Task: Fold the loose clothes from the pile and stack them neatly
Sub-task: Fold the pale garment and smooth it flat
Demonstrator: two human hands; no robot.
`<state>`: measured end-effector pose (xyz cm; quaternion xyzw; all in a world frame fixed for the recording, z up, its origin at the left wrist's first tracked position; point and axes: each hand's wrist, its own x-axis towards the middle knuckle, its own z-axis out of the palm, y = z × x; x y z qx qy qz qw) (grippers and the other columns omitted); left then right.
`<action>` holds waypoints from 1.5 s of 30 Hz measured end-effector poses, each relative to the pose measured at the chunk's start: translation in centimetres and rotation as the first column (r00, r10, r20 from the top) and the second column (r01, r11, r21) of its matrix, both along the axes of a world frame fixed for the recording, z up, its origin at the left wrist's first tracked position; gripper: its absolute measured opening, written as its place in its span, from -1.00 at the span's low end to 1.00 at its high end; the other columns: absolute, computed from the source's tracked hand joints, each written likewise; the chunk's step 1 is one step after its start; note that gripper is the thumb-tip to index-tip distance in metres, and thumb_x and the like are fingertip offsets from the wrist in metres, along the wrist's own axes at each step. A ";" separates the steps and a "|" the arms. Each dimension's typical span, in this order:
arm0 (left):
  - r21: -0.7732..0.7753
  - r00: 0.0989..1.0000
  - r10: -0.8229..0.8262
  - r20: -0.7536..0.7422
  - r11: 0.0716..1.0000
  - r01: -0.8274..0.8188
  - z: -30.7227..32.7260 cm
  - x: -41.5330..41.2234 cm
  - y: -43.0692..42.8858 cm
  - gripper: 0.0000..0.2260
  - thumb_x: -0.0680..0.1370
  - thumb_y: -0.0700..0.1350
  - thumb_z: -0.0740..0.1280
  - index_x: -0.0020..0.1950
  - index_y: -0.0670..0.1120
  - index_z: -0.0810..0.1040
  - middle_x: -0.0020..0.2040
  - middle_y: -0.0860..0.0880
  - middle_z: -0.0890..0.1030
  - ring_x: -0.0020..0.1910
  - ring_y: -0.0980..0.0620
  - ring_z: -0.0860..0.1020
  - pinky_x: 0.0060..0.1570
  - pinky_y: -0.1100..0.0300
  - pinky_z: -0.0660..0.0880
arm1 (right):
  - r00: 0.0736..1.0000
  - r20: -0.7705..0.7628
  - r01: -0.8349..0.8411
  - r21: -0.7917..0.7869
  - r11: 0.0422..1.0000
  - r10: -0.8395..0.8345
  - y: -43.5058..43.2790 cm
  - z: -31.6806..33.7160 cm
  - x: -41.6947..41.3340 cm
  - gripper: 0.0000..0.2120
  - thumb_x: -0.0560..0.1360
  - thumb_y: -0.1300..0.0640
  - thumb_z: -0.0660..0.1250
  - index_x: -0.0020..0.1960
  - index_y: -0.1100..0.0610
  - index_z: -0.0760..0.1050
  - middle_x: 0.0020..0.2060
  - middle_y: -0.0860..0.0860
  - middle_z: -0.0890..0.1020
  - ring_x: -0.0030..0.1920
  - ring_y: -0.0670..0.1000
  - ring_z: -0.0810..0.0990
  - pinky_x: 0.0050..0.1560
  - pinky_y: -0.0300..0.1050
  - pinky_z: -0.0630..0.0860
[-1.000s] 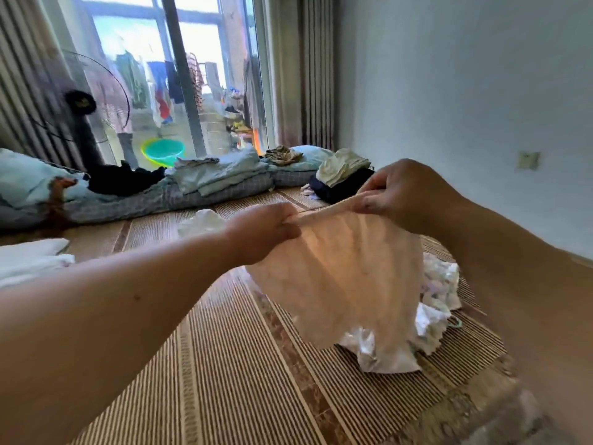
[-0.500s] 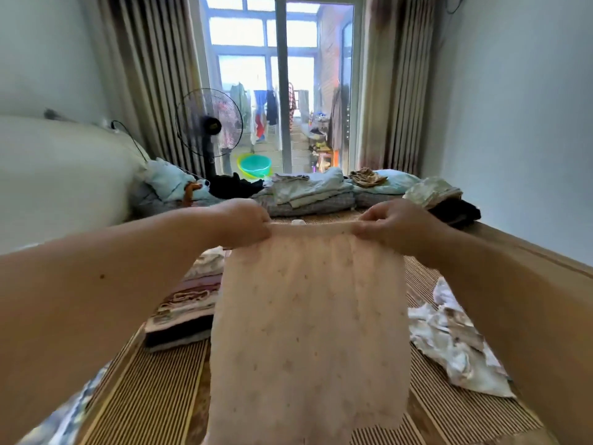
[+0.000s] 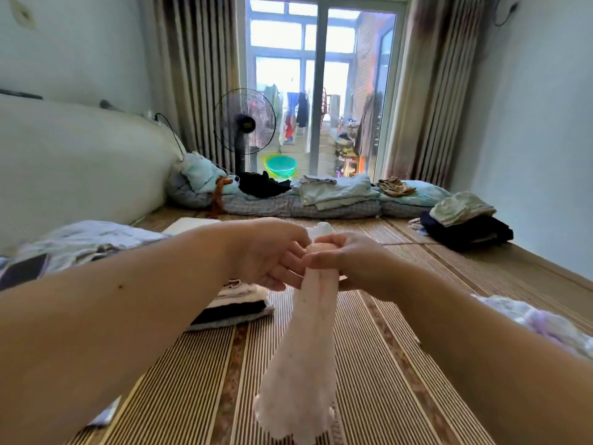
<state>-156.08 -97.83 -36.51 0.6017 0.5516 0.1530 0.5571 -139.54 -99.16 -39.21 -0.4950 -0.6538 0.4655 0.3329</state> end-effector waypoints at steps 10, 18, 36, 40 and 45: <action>0.626 0.974 0.100 -0.203 0.778 0.051 1.5 -1.6 -1.9 -0.74 0.47 0.02 0.44 0.15 0.12 0.57 0.00 0.07 0.59 -0.05 0.10 0.54 -0.11 0.19 0.46 | 0.973 0.231 -0.057 0.298 0.953 -0.014 0.0 -0.4 -0.4 -0.90 0.44 0.16 0.45 -0.18 0.02 0.54 -0.24 -0.06 0.53 -0.25 -0.13 0.49 -0.33 -0.38 0.43; 0.546 0.928 -0.035 -0.371 0.800 0.248 -1.7 -0.9 -1.7 -0.80 0.46 -0.07 0.41 0.04 0.13 0.51 -0.02 0.04 0.62 -0.03 0.06 0.59 -0.03 0.11 0.55 | 0.992 0.116 -0.076 0.292 0.953 0.044 -0.5 0.6 2.2 -0.86 0.55 0.20 0.30 0.06 0.02 0.55 -0.16 0.04 0.55 -0.22 -0.03 0.52 -0.23 -0.16 0.51; 0.687 0.639 0.359 -0.681 0.616 0.385 -5.2 1.6 13.6 -0.81 0.48 0.07 0.40 -0.13 0.01 0.47 -0.17 0.03 0.53 -0.17 0.03 0.52 -0.30 0.18 0.41 | 0.835 0.435 0.145 0.418 0.897 -0.338 13.5 -5.2 1.4 -0.91 0.54 0.21 0.24 0.00 0.12 0.50 -0.07 0.11 0.58 -0.11 0.11 0.62 -0.10 0.06 0.62; 0.830 0.728 0.470 -0.499 0.501 0.246 -5.4 2.6 16.5 -0.88 0.54 -0.03 0.28 -0.10 -0.06 0.45 -0.09 -0.06 0.56 -0.17 -0.05 0.49 -0.22 0.13 0.40 | 0.846 0.313 0.223 0.525 0.821 -0.431 15.8 -5.8 2.1 -0.96 0.54 0.17 0.22 -0.03 0.05 0.42 -0.15 0.03 0.56 -0.15 0.07 0.53 -0.23 -0.05 0.43; 0.936 0.805 0.499 -0.321 0.297 0.189 -9.9 1.8 13.5 -0.84 0.52 -0.01 0.28 -0.24 0.05 0.36 -0.34 0.13 0.43 -0.30 0.01 0.46 -0.39 0.19 0.32 | 0.891 0.281 0.136 0.584 0.800 -0.356 13.1 -8.7 3.1 -0.91 0.56 0.13 0.24 -0.09 -0.03 0.37 -0.28 -0.06 0.52 -0.32 -0.09 0.48 -0.41 -0.21 0.29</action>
